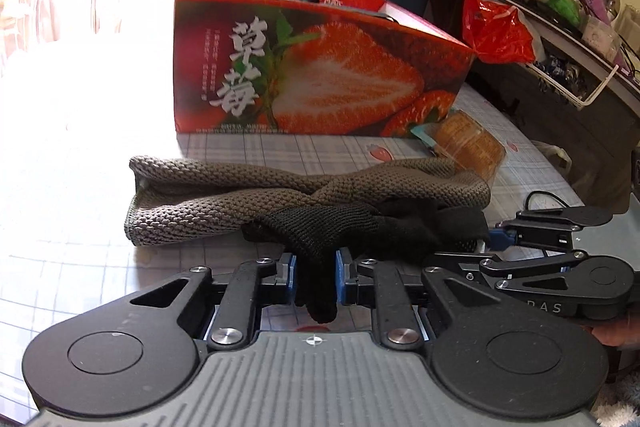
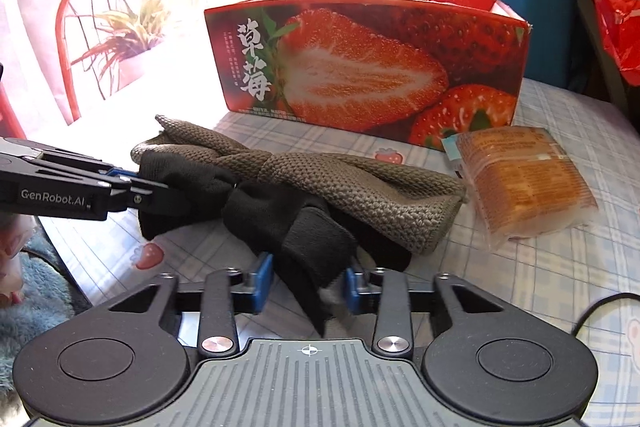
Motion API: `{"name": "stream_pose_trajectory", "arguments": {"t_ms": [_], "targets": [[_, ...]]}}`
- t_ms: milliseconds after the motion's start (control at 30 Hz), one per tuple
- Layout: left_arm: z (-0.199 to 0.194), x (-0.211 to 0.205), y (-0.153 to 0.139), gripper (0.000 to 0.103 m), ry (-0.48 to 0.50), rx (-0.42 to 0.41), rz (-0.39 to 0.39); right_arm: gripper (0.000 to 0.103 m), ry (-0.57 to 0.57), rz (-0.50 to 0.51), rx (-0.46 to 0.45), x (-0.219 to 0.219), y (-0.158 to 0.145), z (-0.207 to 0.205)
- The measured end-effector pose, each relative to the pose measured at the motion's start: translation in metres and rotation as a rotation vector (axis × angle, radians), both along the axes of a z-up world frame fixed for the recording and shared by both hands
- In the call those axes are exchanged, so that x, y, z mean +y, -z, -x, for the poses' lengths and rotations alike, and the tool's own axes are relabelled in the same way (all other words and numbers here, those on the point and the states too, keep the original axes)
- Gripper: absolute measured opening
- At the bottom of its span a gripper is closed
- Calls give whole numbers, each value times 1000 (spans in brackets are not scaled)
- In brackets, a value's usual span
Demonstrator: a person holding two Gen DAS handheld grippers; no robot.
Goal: Organize soft objects
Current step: 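Close both grippers on the black gloves lying under the grey knit cloth, then carry the black gloves with both grippers into the red box and release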
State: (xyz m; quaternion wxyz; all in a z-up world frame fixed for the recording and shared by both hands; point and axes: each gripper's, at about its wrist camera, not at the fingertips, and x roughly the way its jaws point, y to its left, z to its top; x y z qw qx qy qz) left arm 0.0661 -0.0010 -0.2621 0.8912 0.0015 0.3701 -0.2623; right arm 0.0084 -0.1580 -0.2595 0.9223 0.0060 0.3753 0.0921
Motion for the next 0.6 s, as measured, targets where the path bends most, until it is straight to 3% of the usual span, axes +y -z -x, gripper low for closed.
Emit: {"name": "stream_pose_trajectory", "arguments": {"t_ms": [133,600], "targets": [[5,1,-7,19,-2,-41,-19,12,-19,-12,-20,2,-3,1],[7,19,-71,19,-34,-218,75,12,-64,-52,-251,2,-66,3]]}}
